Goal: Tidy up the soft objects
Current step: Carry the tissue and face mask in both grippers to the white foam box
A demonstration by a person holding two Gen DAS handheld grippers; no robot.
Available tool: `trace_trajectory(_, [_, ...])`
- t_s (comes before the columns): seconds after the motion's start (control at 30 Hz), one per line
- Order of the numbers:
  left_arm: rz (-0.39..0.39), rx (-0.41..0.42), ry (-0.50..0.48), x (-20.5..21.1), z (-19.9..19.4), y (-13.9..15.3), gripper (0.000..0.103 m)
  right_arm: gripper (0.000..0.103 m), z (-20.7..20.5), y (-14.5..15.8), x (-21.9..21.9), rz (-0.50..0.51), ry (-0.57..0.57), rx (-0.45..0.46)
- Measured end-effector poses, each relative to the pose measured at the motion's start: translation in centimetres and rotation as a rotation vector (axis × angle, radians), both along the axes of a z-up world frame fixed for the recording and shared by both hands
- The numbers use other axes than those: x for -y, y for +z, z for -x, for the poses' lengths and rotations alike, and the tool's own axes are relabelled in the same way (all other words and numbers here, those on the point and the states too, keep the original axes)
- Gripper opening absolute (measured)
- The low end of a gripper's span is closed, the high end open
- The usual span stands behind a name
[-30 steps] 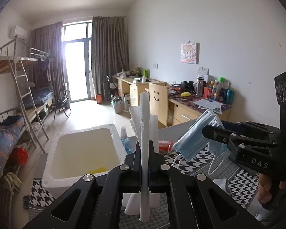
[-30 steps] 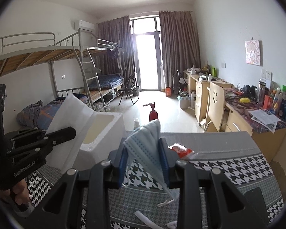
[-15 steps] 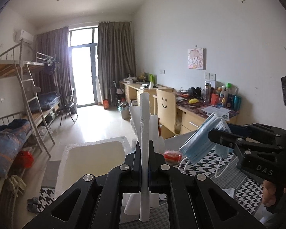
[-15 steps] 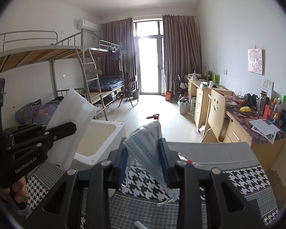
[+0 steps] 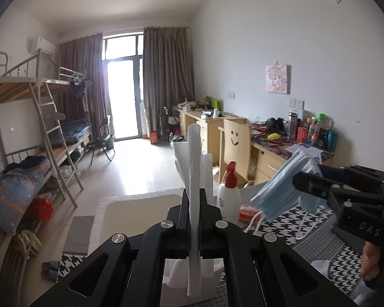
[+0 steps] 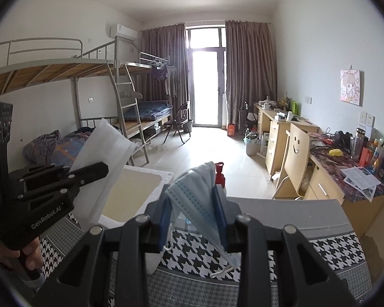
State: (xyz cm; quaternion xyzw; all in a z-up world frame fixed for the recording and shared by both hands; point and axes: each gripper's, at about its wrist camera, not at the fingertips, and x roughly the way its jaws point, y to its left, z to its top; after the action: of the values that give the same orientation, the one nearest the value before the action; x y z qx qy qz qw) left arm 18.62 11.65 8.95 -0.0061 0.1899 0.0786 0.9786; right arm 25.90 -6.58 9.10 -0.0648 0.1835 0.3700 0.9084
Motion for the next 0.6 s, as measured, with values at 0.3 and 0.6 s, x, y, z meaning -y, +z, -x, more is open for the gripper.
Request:
trace_trajectory(0.3, [-0.002, -0.014, 0.044, -1.3, -0.8, -0.1, 0.004, 0.036, -0.9, 0.5, -0.8, -0.015, 0.010, -0.005])
trace_trajectory(0.6, [0.003, -0.036, 0.073, -2.1, -1.6, -0.6, 0.004, 0.036, -1.4, 0.7, -2.3, -0.020, 0.037, -0.010])
